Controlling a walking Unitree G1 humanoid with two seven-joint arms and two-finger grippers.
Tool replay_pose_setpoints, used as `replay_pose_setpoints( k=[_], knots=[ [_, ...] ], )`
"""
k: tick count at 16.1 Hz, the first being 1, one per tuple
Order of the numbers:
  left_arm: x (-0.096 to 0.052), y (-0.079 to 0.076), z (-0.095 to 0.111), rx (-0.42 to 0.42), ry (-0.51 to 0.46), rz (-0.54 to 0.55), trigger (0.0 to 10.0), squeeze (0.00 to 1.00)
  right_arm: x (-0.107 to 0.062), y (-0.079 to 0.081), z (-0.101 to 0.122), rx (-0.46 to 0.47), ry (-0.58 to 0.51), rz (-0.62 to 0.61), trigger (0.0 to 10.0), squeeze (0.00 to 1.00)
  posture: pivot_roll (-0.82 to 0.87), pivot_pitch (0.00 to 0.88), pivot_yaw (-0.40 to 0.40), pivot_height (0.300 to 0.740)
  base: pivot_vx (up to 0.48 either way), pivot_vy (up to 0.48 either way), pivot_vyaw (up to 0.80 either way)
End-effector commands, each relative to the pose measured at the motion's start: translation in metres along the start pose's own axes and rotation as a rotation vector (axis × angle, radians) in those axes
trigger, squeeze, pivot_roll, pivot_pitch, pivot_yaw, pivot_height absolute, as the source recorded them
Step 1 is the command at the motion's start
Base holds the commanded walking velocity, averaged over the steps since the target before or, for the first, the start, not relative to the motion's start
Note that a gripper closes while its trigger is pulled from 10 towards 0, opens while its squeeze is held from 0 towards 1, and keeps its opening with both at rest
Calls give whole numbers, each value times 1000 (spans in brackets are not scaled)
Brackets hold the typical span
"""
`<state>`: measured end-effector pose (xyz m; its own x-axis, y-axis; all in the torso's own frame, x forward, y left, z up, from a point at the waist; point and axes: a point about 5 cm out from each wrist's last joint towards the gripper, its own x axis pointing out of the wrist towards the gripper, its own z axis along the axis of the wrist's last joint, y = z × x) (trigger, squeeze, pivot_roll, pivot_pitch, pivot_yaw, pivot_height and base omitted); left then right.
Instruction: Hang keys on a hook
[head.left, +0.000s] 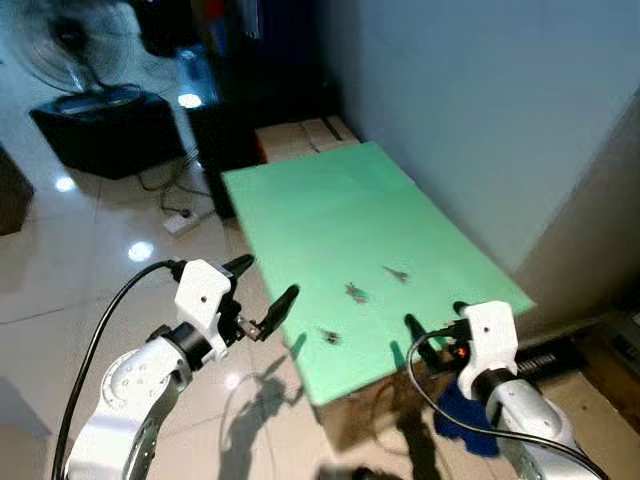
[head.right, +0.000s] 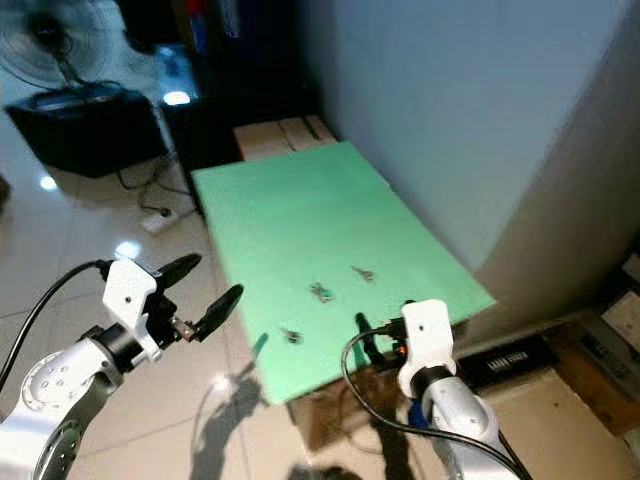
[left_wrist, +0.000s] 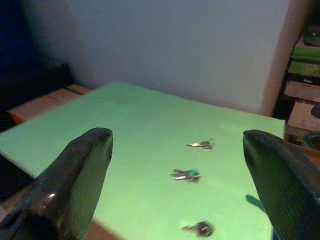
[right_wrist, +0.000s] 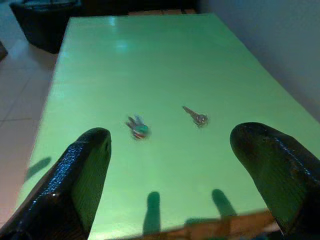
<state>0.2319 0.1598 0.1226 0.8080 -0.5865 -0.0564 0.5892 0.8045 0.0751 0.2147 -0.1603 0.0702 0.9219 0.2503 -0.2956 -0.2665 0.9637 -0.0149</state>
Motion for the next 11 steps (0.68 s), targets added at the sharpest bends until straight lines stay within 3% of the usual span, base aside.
replay_pose_setpoints(
  k=[1,3,5,6,9,11],
  knots=[
    [-1,2,-2,12,17,10,10000,0,1,5,3,14,-9,14,10000,0,-35,0,53,740,0,330,-800],
    [0,2,-2,15,15,6,10000,0,2,5,3,16,-11,11,10000,0,-35,0,53,740,0,330,-669],
    [2,1,0,43,6,-3,10000,0,2,5,3,17,-11,5,10000,0,-36,0,56,740,0,163,0],
    [3,-2,1,80,-3,-20,10000,0,3,5,4,14,-11,5,10000,0,-37,0,57,740,0,-480,0],
    [5,-3,2,78,-17,-9,10000,0,3,5,4,11,-13,3,10000,0,-37,0,57,740,0,-480,0],
    [8,1,3,60,-21,38,10000,0,4,4,5,3,-14,4,10000,0,-37,0,56,740,0,0,0]
  ],
)
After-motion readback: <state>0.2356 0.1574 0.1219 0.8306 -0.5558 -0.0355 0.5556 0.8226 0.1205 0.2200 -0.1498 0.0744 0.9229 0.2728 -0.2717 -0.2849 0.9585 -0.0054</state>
